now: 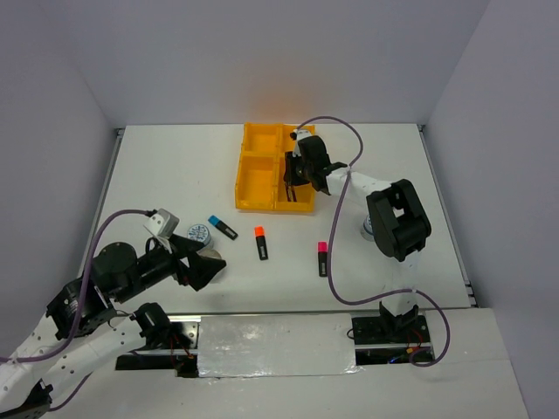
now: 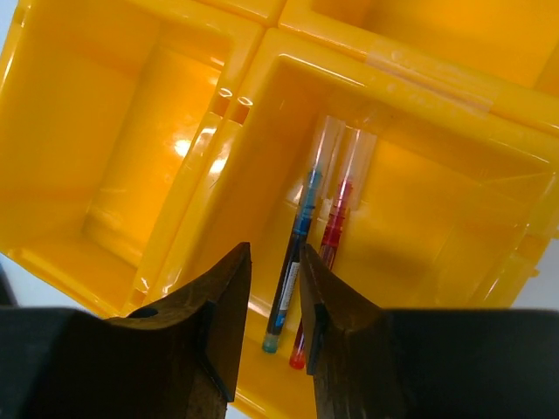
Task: Sort the stationery into containers
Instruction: Place the pen in the storage box, then pick up the pen from the center of the board, then place the pen in the storage box, then pick up the pen from the center of the board, then place the pen in the storage box, then pick up the pen from the center of the board, then place the pen in the storage box.
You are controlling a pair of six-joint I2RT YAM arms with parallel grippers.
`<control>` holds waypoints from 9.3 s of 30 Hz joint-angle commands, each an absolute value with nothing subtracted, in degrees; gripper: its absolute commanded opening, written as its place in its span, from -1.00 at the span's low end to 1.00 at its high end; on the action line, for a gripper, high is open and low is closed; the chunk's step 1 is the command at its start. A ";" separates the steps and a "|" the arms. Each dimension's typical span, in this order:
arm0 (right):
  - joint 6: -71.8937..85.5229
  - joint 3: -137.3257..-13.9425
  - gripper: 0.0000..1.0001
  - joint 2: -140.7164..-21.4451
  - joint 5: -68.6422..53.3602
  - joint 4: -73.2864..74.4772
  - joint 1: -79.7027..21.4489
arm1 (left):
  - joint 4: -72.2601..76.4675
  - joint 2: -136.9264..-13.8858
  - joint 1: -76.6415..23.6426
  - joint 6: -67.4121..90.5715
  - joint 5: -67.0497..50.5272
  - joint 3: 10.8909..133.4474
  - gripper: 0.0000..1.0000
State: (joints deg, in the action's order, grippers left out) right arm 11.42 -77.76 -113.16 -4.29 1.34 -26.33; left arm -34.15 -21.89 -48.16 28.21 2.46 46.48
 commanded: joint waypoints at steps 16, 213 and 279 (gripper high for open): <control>17.57 -73.22 0.51 -79.47 -0.89 17.91 -27.16 | -32.78 -19.69 -48.25 29.61 9.38 47.02 0.99; 32.70 -37.09 0.63 -35.24 8.17 26.37 -47.90 | -41.22 -105.03 -27.42 71.80 28.65 72.61 0.39; 28.83 -39.29 0.76 -41.04 10.02 23.30 -52.65 | 5.29 -99.24 -28.39 22.58 18.09 77.08 0.94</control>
State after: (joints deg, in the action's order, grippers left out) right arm 29.69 -37.91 -40.88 8.86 26.46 -52.25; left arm 4.05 -105.41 -28.56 20.29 16.51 77.38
